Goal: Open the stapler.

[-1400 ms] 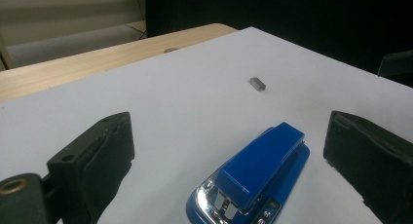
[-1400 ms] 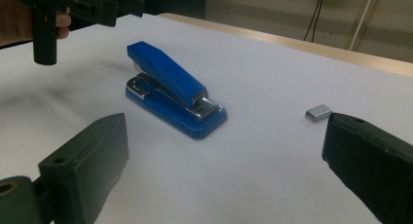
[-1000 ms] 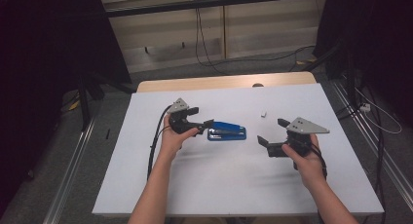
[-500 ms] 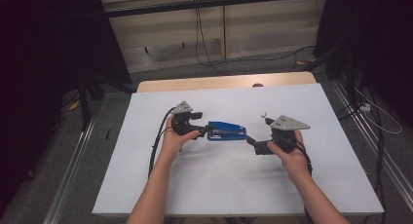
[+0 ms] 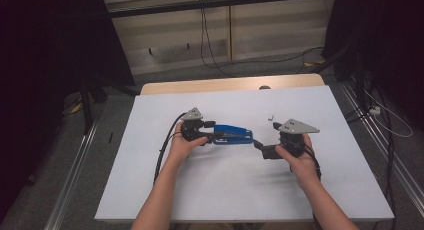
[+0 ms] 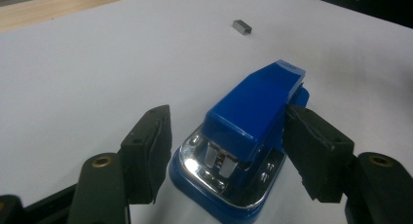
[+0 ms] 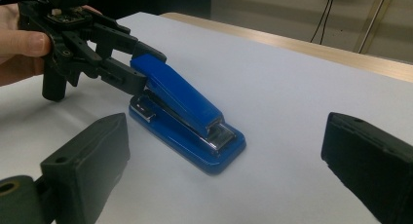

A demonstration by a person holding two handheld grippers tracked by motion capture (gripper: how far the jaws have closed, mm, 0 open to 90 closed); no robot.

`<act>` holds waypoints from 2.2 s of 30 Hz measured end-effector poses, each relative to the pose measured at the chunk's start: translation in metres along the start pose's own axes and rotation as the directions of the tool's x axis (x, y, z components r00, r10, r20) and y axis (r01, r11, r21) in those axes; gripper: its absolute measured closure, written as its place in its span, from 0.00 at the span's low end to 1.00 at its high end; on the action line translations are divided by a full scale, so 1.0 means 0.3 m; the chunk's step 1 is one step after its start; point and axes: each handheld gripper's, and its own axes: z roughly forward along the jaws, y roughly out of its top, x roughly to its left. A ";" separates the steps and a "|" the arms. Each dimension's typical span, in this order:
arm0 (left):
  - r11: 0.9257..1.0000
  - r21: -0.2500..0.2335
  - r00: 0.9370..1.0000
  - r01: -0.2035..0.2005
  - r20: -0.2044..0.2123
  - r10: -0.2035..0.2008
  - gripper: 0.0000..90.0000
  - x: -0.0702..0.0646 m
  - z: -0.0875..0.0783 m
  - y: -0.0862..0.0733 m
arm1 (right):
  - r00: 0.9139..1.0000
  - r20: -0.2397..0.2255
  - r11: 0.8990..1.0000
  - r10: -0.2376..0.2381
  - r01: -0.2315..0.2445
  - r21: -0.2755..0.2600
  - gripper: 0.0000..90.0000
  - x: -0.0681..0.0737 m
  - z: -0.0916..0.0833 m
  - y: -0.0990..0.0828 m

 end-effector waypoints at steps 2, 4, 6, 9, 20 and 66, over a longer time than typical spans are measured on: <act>1.000 0.000 1.000 0.001 0.005 -0.001 0.42 0.002 0.001 0.000 | 1.000 -0.001 1.000 0.003 -0.003 -0.005 0.04 -0.005 0.000 0.002; 1.000 -0.005 1.000 -0.005 0.014 0.005 0.42 0.003 0.004 0.001 | 1.000 -0.001 1.000 0.003 -0.003 -0.005 0.04 -0.008 0.002 0.002; 1.000 -0.006 1.000 -0.014 0.027 0.014 0.45 0.002 0.008 0.000 | 1.000 -0.002 1.000 0.005 -0.005 0.004 0.04 -0.009 0.011 0.000; 0.999 0.022 0.999 -0.029 0.035 0.028 0.47 0.003 0.017 -0.001 | 1.000 -0.005 1.000 0.013 -0.013 -0.009 0.04 0.002 0.015 0.002; 0.999 0.021 0.996 -0.044 0.079 0.042 0.58 0.008 0.013 0.000 | 1.000 -0.027 1.000 0.011 -0.011 0.024 0.04 0.031 0.050 -0.002; 1.000 0.007 0.998 0.021 0.053 -0.021 0.63 -0.042 -0.021 0.097 | 0.998 -0.059 0.993 0.017 -0.010 0.115 0.43 0.150 0.175 0.023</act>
